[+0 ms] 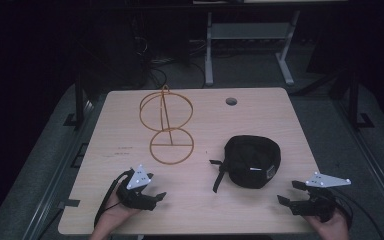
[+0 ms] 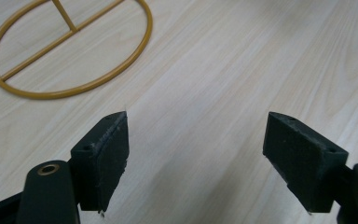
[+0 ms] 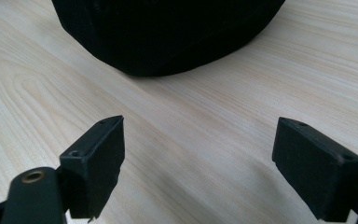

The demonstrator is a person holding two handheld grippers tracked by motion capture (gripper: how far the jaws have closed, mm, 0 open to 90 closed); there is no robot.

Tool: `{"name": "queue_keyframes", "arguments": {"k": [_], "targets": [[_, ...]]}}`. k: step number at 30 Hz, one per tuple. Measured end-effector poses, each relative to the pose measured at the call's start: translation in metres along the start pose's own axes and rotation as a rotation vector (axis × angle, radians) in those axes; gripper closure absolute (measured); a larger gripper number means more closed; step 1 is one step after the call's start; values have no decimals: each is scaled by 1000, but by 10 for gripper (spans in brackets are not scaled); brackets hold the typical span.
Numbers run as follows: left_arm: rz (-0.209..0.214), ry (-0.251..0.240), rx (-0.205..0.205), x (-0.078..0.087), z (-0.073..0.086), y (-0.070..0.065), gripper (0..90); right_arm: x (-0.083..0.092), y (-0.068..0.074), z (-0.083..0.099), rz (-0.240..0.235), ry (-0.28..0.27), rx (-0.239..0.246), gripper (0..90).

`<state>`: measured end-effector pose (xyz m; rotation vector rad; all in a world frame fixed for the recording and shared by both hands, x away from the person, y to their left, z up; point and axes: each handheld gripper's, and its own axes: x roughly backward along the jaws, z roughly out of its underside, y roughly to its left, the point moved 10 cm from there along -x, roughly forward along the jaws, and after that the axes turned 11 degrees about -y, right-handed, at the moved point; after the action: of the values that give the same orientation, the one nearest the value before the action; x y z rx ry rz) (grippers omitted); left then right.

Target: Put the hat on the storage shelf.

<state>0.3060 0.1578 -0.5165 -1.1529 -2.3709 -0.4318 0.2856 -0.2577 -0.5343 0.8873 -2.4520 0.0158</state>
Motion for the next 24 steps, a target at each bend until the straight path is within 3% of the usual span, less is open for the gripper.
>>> {"name": "queue_keyframes", "arguments": {"k": [9, 12, 16, 20, 24], "targets": [[35, -44, 17, -1, -16, -12, 213, 0, 5, -4, -6, -15, -4, 163], [68, -74, 38, -1, -29, -17, 213, -1, 5, -6, -3, -19, 0, 163], [95, -74, 56, -2, -36, -22, 213, 0, 6, -6, -1, -25, 0, 163], [118, -61, 24, -6, -47, -27, 212, 2, 5, -7, 8, -32, 0, 164], [139, -71, 25, -10, -59, -32, 212, 3, 4, -7, 6, -37, 0, 164]]}}
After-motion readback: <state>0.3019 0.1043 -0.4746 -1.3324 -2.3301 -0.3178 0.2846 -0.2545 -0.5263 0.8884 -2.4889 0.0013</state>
